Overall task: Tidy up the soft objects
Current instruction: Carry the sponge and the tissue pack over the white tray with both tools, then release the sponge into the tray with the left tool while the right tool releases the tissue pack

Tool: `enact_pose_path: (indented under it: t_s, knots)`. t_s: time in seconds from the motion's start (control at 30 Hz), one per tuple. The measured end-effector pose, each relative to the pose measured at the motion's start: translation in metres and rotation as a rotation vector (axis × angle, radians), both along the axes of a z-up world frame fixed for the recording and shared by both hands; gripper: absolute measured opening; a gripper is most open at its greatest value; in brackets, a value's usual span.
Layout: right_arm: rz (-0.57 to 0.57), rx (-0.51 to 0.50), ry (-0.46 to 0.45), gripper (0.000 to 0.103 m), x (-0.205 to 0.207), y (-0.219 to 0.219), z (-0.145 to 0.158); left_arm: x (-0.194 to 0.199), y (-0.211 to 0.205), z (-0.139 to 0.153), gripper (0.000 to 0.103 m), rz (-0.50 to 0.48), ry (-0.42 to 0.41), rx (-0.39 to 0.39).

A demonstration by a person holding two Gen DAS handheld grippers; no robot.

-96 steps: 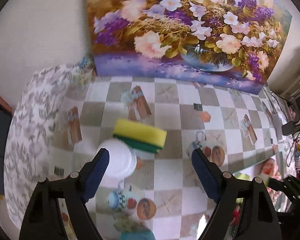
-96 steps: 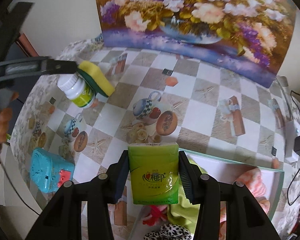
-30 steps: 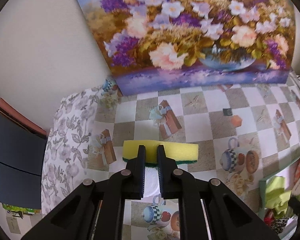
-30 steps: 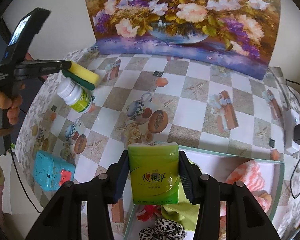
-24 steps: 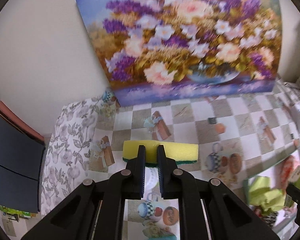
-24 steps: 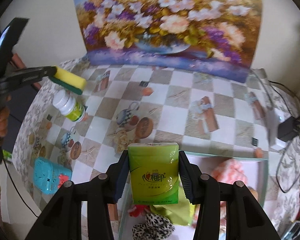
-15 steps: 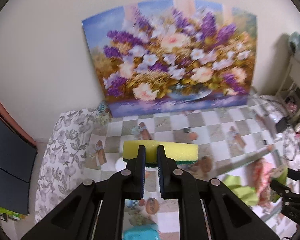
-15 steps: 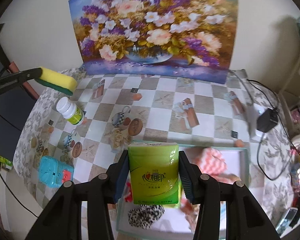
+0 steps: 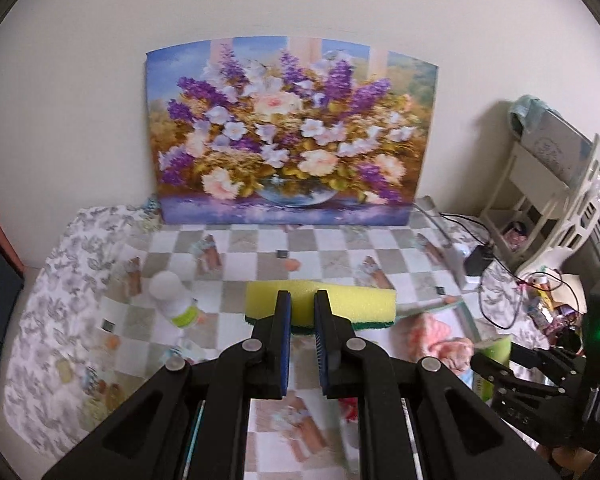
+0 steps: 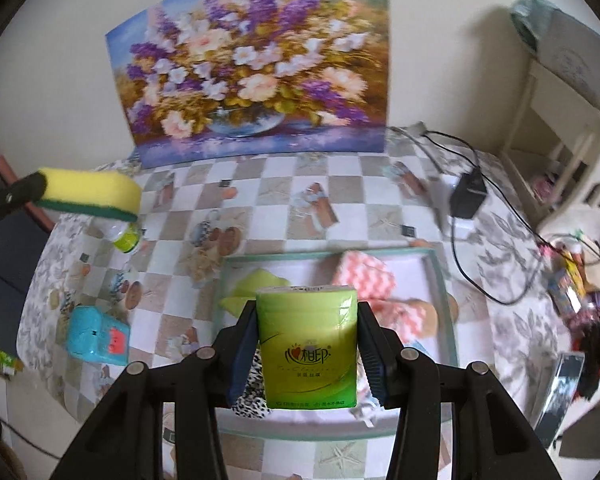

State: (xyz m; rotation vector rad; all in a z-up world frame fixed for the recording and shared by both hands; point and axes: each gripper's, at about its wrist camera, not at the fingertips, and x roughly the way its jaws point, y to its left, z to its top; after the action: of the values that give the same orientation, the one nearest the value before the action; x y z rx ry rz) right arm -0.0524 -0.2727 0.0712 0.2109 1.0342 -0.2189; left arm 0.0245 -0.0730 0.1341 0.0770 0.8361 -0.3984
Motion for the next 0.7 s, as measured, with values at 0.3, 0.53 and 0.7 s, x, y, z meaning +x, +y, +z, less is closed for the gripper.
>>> enact_pose_path:
  t_s: [0.3,0.53,0.7]
  knots:
    - [-0.112,0.067,0.056,0.05,-0.026,-0.013,-0.046,-0.037,-0.028,-0.057,0.011,-0.036,0.077,-0.055]
    - [-0.18,0.135,0.139,0.05,-0.026,-0.027,-0.096,-0.036,-0.056,-0.103,0.011,-0.041,0.118,-0.084]
    - [-0.192,0.143,0.168,0.05,-0.02,-0.034,-0.11,-0.024,-0.074,-0.127,0.011,-0.064,0.135,-0.104]
